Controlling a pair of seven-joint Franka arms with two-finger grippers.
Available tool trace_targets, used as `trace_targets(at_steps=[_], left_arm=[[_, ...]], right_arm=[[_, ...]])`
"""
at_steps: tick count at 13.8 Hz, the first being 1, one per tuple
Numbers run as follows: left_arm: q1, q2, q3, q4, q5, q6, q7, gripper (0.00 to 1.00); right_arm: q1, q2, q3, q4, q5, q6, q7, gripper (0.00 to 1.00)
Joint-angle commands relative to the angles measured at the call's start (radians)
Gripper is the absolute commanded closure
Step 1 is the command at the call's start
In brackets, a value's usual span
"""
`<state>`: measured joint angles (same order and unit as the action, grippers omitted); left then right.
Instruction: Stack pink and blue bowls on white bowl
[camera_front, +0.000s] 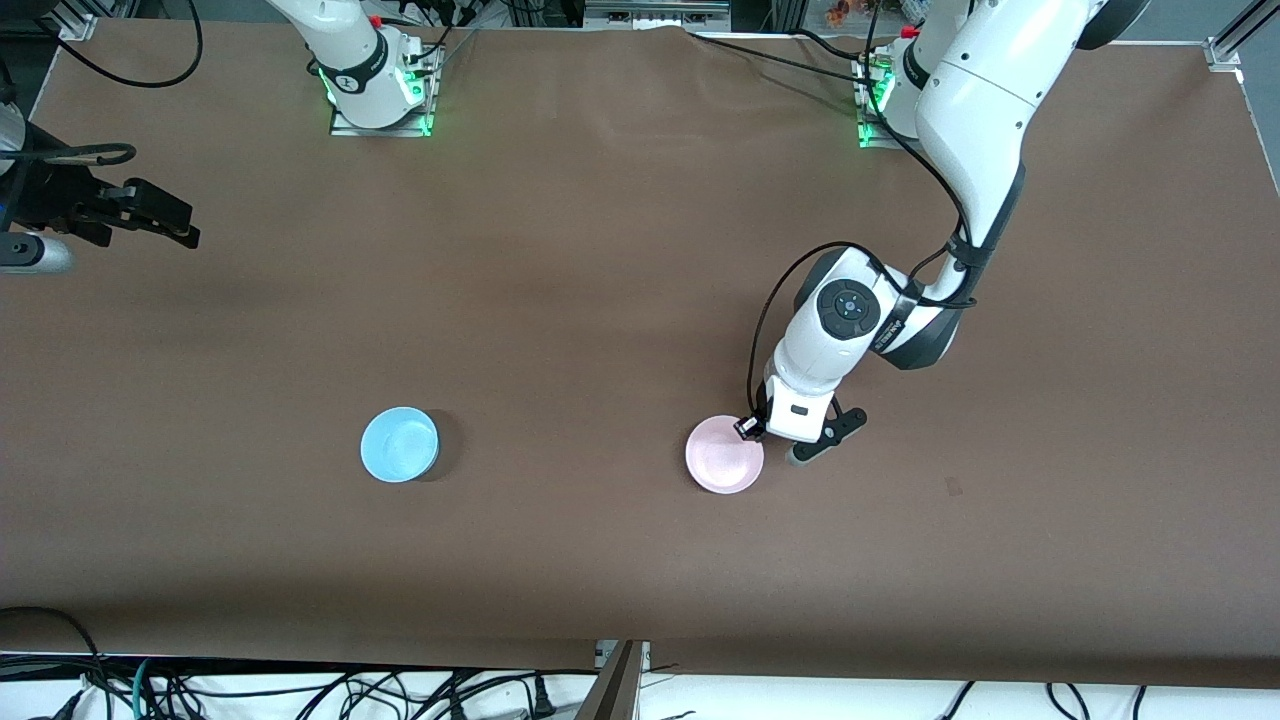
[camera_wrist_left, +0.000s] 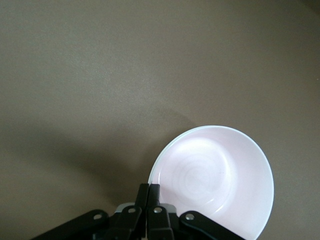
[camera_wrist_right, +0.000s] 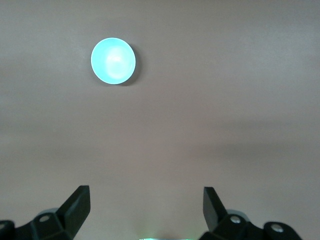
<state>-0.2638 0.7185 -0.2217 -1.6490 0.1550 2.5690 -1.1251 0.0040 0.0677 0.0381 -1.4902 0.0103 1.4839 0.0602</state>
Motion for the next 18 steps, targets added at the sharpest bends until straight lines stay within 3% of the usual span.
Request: trace_targets(at_steps=[1, 3, 9, 12, 18], left_arm=[[-0.012, 0.013, 0.015, 0.026, 0.029, -0.001, -0.021, 0.61], [-0.006, 0.01, 0.013, 0.073, 0.031, -0.019, -0.019, 0.47], [0.046, -0.016, 0.01, 0.282, 0.032, -0.312, 0.019, 0.61], [0.139, -0.051, -0.01, 0.291, 0.0, -0.372, 0.206, 0.67], [0.424, -0.143, -0.013, 0.29, -0.221, -0.565, 0.785, 0.71]], right_arm=[[-0.005, -0.014, 0.003, -0.012, -0.01, 0.009, -0.003, 0.0], [-0.005, -0.014, 0.003, -0.012, -0.01, 0.004, -0.003, 0.0], [-0.005, -0.014, 0.005, -0.012, -0.01, 0.009, 0.012, 0.0], [-0.005, -0.009, 0.005, -0.01, -0.009, 0.01, 0.012, 0.0], [-0.007, -0.005, 0.003, -0.01, -0.006, 0.016, -0.002, 0.0]])
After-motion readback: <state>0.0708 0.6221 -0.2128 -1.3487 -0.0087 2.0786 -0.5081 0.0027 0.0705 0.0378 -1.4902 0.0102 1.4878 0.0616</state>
